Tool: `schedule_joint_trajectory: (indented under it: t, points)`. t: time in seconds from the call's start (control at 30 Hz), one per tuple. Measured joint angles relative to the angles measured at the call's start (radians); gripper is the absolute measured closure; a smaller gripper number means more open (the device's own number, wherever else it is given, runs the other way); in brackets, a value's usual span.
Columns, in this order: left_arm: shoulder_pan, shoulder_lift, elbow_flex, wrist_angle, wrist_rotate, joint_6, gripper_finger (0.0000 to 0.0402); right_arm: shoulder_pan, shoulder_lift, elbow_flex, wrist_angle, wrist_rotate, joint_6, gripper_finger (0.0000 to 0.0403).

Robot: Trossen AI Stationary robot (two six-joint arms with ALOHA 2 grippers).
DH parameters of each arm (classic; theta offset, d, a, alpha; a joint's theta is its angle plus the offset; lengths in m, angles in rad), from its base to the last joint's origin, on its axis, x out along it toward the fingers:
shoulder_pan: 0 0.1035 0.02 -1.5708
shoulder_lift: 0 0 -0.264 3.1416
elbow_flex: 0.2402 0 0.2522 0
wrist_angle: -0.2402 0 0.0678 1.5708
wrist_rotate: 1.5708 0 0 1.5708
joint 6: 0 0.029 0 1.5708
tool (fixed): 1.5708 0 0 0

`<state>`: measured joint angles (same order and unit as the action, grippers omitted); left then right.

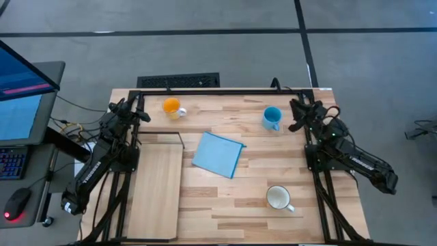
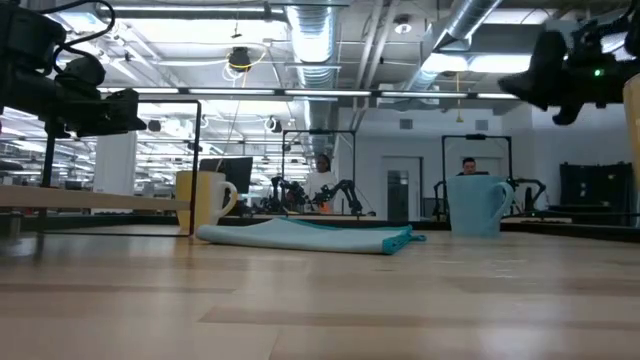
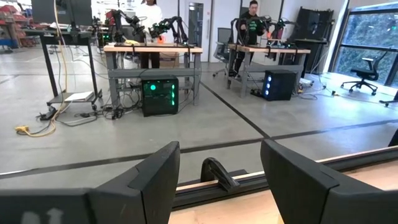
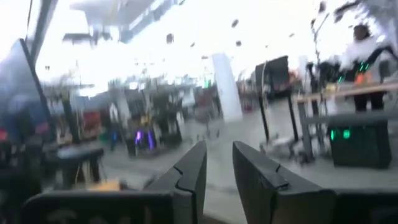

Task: Stack small to large cups/mugs on shelf
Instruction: Put the blue mug on the shelf

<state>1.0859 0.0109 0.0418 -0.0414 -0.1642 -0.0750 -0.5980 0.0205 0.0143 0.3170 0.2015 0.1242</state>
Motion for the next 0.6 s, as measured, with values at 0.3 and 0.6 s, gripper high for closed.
schedule_joint_trajectory:
  t: [0.3, 0.6]
  points:
    - [0.0, 0.0, 0.0, 0.0, 0.0, 0.0, 0.0184, 0.0, 0.0, 0.013, 0.2, 0.035, 0.001, 0.0301]
    - [0.0, 0.0, 0.0, 0.001, 0.0, 0.0, 0.0184, 0.002, 0.0, 0.013, 0.189, 0.035, 0.068, 0.0301]
